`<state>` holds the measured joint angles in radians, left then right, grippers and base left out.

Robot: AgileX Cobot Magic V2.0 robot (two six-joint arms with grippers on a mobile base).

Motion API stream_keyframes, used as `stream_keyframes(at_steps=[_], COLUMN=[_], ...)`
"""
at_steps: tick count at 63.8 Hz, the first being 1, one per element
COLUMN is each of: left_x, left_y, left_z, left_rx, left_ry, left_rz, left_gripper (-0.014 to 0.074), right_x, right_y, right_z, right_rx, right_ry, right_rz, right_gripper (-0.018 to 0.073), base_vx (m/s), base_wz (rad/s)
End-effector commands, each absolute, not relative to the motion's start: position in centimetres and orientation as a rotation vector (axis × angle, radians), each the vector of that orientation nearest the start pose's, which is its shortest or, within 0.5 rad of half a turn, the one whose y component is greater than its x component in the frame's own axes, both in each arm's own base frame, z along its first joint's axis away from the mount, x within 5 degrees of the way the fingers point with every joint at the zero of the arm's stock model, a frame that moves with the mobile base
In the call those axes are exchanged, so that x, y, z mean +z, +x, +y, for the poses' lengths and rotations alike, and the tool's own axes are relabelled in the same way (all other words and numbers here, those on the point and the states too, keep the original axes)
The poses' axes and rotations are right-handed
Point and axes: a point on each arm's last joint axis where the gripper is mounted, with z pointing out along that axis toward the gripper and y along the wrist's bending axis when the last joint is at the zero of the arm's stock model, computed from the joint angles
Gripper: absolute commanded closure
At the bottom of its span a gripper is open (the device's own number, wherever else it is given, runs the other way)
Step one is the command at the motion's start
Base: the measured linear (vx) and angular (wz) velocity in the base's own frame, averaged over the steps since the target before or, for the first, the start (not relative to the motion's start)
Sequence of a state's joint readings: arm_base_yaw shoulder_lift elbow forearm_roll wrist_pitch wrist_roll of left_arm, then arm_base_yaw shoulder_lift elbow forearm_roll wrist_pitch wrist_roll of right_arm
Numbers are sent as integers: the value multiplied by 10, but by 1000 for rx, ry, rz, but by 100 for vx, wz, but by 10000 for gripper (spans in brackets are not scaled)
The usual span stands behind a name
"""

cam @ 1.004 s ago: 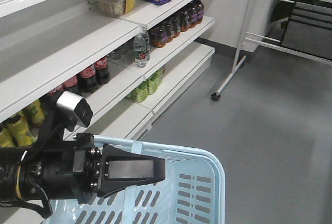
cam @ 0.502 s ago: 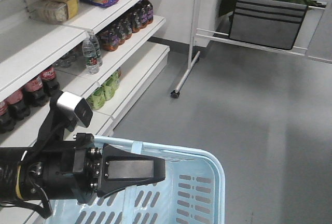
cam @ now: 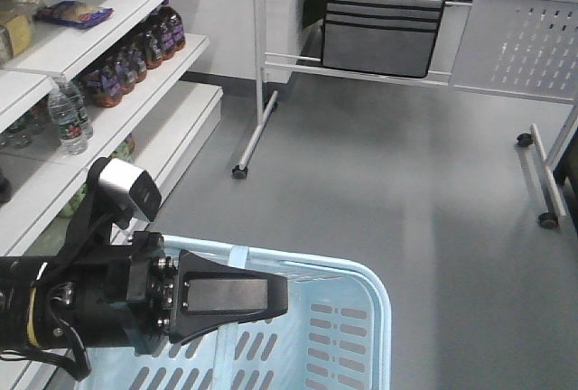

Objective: Place coke in basket with both arms
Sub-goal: 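Drive the base across the room carrying the basket in the left gripper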

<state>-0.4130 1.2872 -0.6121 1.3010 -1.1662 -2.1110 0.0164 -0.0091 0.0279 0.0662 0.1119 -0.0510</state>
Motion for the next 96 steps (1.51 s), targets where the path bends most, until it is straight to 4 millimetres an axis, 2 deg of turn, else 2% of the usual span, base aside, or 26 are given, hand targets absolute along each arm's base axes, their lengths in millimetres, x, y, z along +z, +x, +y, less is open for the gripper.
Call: stream_keyframes(at_steps=[1,33,96], left_x=[310,310,310], left_y=[157,157,157], left_z=[-161,-161,-161], left_rx=[-2175,-2175,-2175], left_ry=[429,429,429], left_rz=[1807,1807,1807], left_gripper=[603,603,603], right_x=[197,197,197], right_y=[56,56,56], right_z=[1,1,1], right_rx=[18,18,18], right_ry=[-4,-4,-4], right_rz=[1534,1534,1534], right_gripper=[564,564,564], base_vx=[12,15,23], base_wz=[-34,-24,-4])
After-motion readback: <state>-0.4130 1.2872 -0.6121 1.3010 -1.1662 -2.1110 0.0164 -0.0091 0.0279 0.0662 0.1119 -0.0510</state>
